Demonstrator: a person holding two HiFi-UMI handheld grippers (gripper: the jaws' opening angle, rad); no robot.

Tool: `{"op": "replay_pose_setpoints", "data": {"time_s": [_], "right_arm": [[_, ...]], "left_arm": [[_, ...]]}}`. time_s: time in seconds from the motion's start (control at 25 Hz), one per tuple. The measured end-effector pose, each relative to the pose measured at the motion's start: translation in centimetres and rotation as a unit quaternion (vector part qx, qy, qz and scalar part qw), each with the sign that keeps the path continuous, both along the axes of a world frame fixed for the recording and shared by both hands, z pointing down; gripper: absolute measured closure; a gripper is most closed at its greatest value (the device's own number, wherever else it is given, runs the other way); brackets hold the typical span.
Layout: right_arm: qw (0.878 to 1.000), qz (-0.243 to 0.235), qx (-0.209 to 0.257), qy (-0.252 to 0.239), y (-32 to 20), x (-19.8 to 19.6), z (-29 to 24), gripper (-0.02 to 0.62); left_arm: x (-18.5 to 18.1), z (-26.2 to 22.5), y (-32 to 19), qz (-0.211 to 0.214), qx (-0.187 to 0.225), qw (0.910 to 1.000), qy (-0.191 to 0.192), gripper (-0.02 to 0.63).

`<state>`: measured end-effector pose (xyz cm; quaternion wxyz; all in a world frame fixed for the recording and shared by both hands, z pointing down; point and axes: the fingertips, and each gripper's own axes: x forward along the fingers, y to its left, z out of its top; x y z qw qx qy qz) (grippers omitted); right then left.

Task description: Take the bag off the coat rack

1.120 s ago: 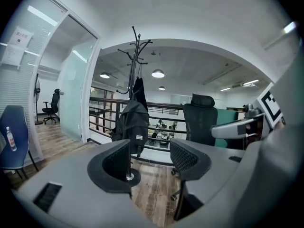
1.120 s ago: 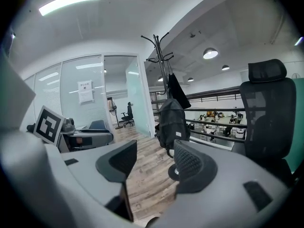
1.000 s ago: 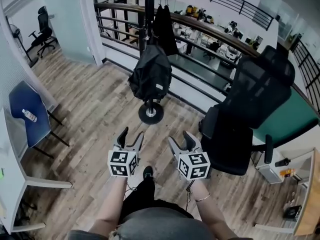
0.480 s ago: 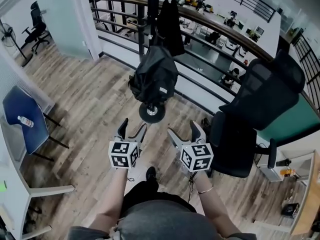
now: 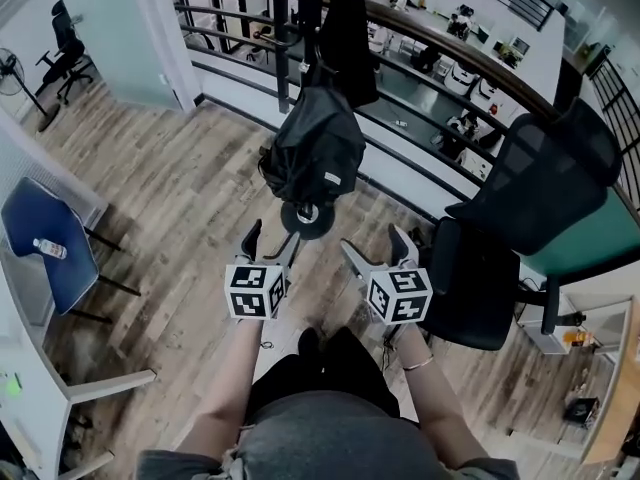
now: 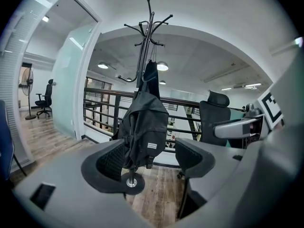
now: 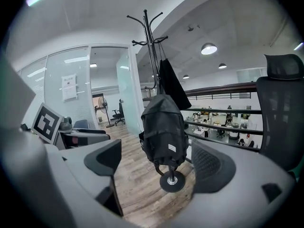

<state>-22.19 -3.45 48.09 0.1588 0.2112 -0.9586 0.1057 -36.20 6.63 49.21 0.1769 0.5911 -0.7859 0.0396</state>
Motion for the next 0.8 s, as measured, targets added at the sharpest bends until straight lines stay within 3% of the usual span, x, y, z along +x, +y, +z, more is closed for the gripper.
{"op": "replay_pose_setpoints", "data": {"time_s": [0.32,0.8], "right_arm": [[1.000,-0.015,-0.002,-0.004,-3.9,-2.4,-0.3,0.150],[0.997,-0.081,-0.017,0.010,-11.5,-8.8,1.5,0.141]], "left_arm": [[-1.8,0.3,-3.3,-0.020,-0.007,0.9998,-0.001,0.291],[-6.1,2.3,-9.0,-0.076,-0.028,0.9966,0.011,0.291]]}}
